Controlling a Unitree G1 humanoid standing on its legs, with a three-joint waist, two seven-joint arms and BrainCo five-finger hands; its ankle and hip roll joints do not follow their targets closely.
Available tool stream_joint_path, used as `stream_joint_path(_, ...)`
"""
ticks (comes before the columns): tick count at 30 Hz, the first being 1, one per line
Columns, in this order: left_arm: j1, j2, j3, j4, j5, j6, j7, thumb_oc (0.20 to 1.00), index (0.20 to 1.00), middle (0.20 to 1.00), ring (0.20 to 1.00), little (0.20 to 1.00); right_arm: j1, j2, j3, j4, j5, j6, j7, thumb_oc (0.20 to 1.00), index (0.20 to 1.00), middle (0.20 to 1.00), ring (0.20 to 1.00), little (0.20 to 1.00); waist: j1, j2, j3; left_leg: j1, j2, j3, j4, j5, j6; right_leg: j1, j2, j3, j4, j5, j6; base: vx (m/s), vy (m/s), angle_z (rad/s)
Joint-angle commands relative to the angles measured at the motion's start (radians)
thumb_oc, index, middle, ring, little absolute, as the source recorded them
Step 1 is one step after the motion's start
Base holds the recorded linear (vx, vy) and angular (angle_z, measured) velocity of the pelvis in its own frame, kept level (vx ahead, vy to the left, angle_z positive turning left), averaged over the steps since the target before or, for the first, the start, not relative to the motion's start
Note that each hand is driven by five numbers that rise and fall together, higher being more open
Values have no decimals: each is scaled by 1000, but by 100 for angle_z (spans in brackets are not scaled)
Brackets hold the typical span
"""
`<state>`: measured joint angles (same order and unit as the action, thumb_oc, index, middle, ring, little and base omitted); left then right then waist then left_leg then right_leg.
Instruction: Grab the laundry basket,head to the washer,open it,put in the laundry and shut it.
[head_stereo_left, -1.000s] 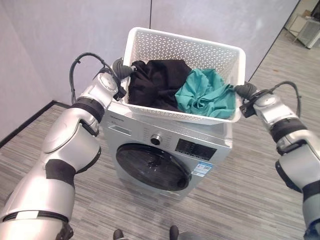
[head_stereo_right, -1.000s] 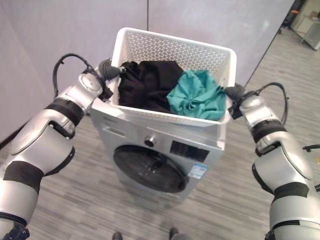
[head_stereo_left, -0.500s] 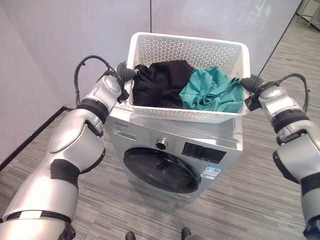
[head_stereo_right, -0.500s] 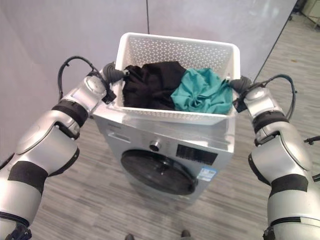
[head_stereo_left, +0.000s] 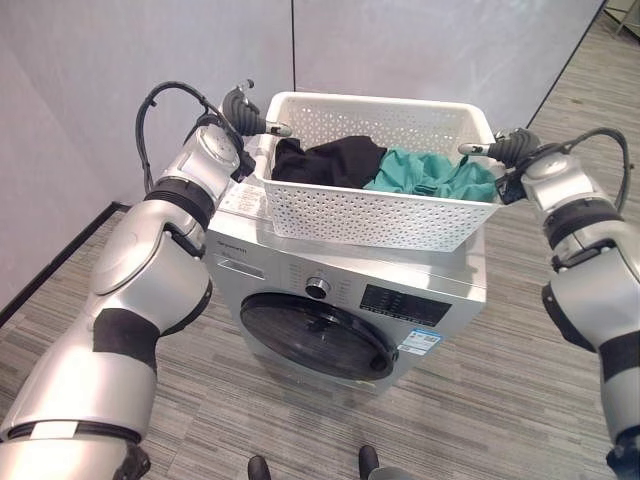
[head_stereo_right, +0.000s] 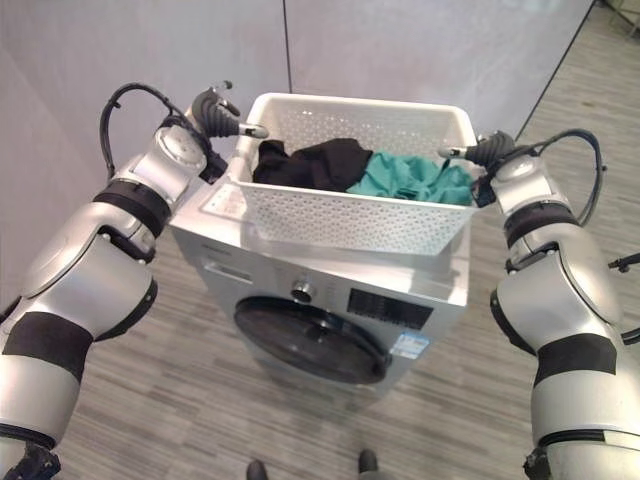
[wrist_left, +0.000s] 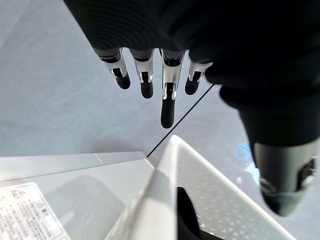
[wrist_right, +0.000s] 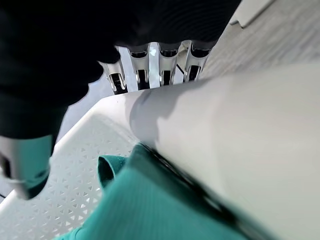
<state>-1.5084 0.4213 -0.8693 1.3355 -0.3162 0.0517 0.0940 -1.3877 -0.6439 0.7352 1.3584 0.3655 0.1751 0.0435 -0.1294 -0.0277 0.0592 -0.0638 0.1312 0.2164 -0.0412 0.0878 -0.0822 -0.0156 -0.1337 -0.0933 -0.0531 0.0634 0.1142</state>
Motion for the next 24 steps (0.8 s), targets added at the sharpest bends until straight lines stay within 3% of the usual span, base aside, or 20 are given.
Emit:
stream_joint_path(1,-184,61,28,71,-38,-76,49,1000,1000,1000,1000,1000,-154,-42,31,97,45,-57,-45,1000,1000,1000,1000,1000,26,30,21,73,61,-1,45,-52,-43,-30,0,-41,52,-49,28,32,-3,1)
stream_joint_path(10,-126,136,137,-31,-89,-158,132,1000,1000,1000,1000,1000,-136,-147,-25,75,97,-109,-81,1000,1000,1000,1000,1000,30,26,4,112,57,0,23,-63,-44,10,-1,-51,35,-55,35,15,0,1)
stream_joint_path(15,-102,184,159,-35,-94,-170,136,1000,1000,1000,1000,1000,-115,-204,-53,75,124,-124,-83,1000,1000,1000,1000,1000,32,28,-7,129,54,1,13,-66,-45,24,-4,-57,31,-56,39,24,9,8)
stream_joint_path(24,23,365,228,-71,-100,-190,132,1000,1000,1000,1000,1000,-7,-384,-132,42,159,-156,-76,1000,1000,1000,1000,1000,47,31,-23,141,47,-4,5,-70,-42,42,-13,-70,23,-55,46,0,0,0)
